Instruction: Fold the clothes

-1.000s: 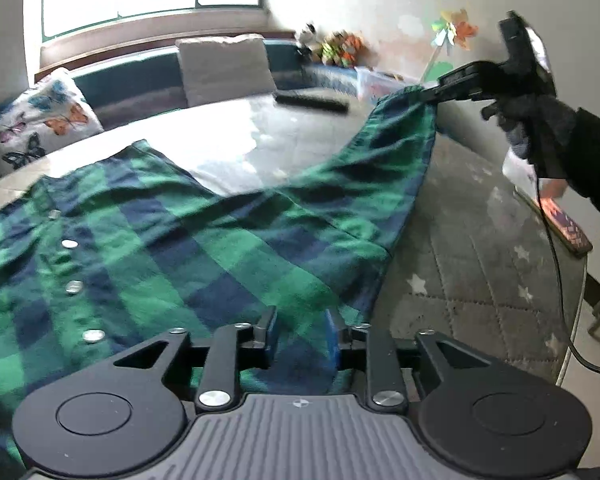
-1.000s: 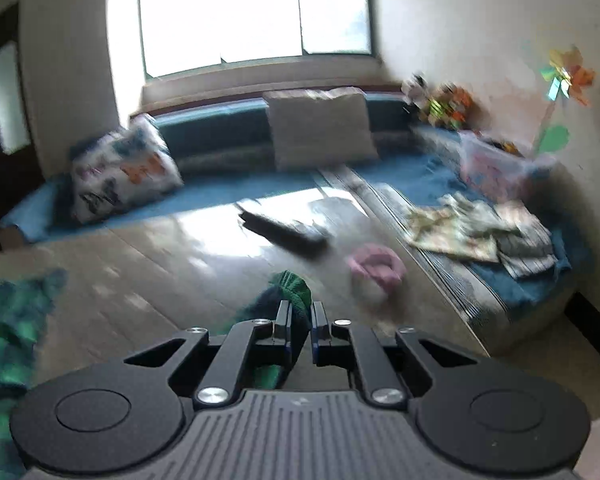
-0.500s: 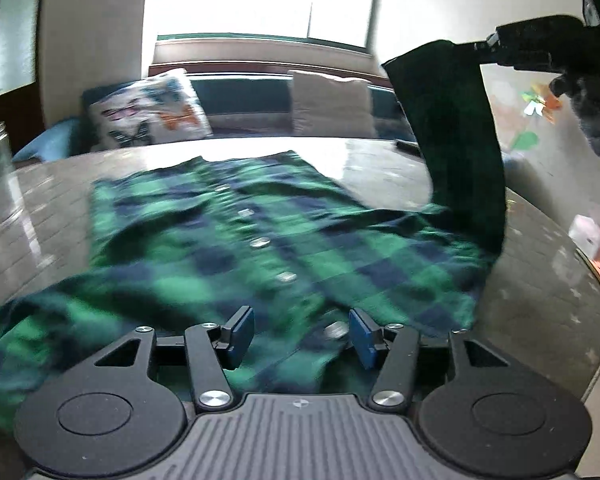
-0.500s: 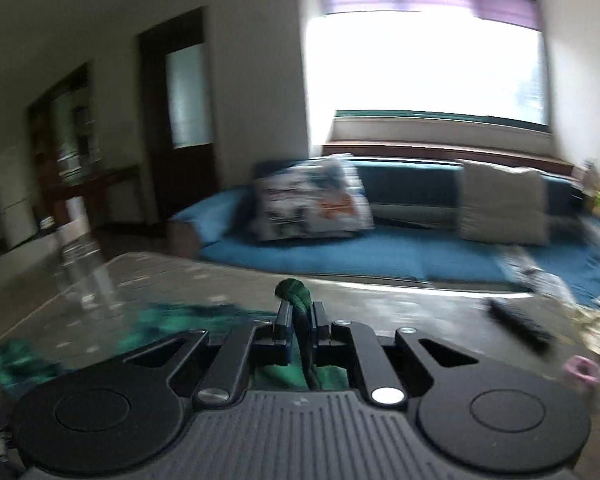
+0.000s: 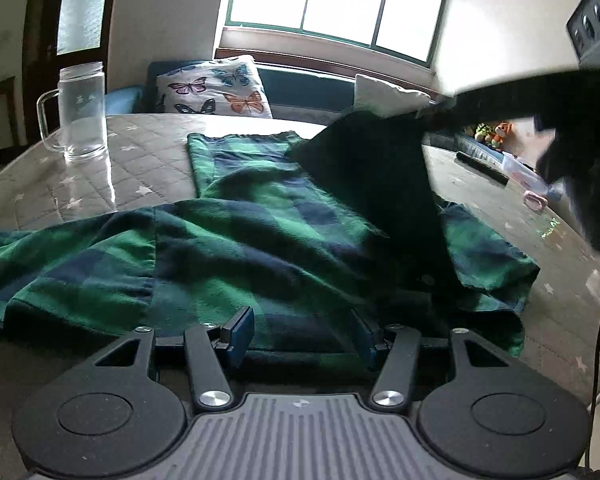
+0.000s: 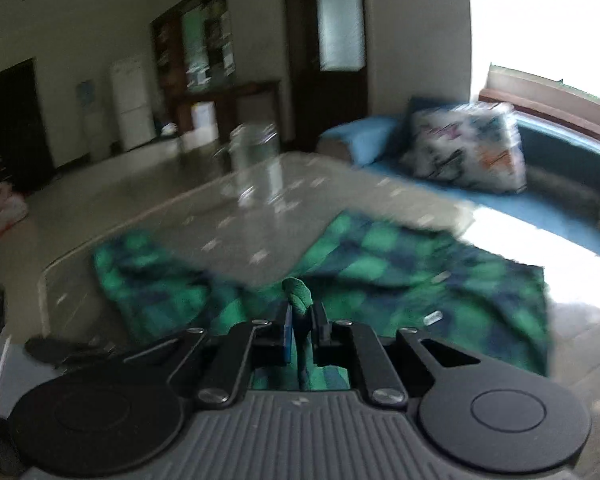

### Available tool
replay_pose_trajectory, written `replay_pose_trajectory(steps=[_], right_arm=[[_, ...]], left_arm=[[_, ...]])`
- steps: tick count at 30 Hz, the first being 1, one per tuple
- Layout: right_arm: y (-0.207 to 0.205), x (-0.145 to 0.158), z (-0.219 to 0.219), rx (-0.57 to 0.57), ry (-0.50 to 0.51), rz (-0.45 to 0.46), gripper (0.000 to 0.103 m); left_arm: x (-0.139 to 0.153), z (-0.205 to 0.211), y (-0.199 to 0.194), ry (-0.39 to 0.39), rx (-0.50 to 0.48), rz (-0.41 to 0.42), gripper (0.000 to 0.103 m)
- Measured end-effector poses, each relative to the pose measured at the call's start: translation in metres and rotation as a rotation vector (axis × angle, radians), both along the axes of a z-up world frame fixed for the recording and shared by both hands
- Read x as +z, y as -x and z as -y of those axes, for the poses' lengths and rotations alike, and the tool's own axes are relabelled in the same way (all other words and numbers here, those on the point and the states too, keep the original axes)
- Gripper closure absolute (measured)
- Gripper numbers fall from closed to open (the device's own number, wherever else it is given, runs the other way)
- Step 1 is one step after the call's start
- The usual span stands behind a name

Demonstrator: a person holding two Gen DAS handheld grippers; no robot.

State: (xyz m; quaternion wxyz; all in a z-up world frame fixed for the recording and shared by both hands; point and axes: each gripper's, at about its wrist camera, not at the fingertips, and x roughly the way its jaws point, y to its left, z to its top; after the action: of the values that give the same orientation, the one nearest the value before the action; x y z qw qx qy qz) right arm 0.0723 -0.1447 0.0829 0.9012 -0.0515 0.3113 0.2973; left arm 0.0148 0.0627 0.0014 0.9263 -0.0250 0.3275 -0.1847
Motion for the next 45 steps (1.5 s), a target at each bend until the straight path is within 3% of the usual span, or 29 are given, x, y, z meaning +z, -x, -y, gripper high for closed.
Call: replay_pose_trajectory(steps=[4, 8, 13, 18, 20, 27, 33, 38, 43, 45], right_arm=[[0.009, -0.004, -0.002, 0.066, -0.02, -0.031, 0.076], [0.021, 0.008, 0.018, 0.081, -0.017, -0.007, 0.068], [0.022, 0.006, 0.064, 0.01, 0.115, 0.017, 0.068], [0.019, -0.027, 0.115, -0.096, 0.183, -0.083, 0.068], [0.018, -0.042, 0.131, -0.13, 0.192, -0.123, 0.068], [0.019, -0.075, 0.158, -0.163, 0.147, -0.205, 0.069], [-0.002, -0.062, 0.172, -0.204, 0.09, -0.125, 0.068], [-0.03, -0.076, 0.185, -0.242, 0.035, -0.167, 0.068], [-0.021, -0.072, 0.2, -0.28, -0.012, -0.163, 0.068], [-0.014, -0.071, 0.204, -0.289, -0.014, -0.165, 0.068]], left_arm=[[0.002, 0.003, -0.002, 0.003, 0.005, 0.005, 0.047], [0.007, 0.008, -0.004, -0.004, 0.001, 0.028, 0.047], [0.011, 0.013, -0.011, -0.005, 0.001, 0.043, 0.049], [0.008, 0.021, -0.027, -0.016, 0.004, 0.023, 0.054], [0.004, 0.025, -0.034, -0.02, 0.014, 0.005, 0.06], [-0.004, 0.03, -0.052, -0.049, 0.047, -0.04, 0.065], [-0.007, 0.029, -0.059, -0.059, 0.086, -0.055, 0.066], [-0.009, 0.03, -0.065, -0.065, 0.099, -0.073, 0.066], [-0.009, 0.03, -0.065, -0.076, 0.08, -0.072, 0.066], [-0.008, 0.029, -0.065, -0.076, 0.076, -0.07, 0.076]])
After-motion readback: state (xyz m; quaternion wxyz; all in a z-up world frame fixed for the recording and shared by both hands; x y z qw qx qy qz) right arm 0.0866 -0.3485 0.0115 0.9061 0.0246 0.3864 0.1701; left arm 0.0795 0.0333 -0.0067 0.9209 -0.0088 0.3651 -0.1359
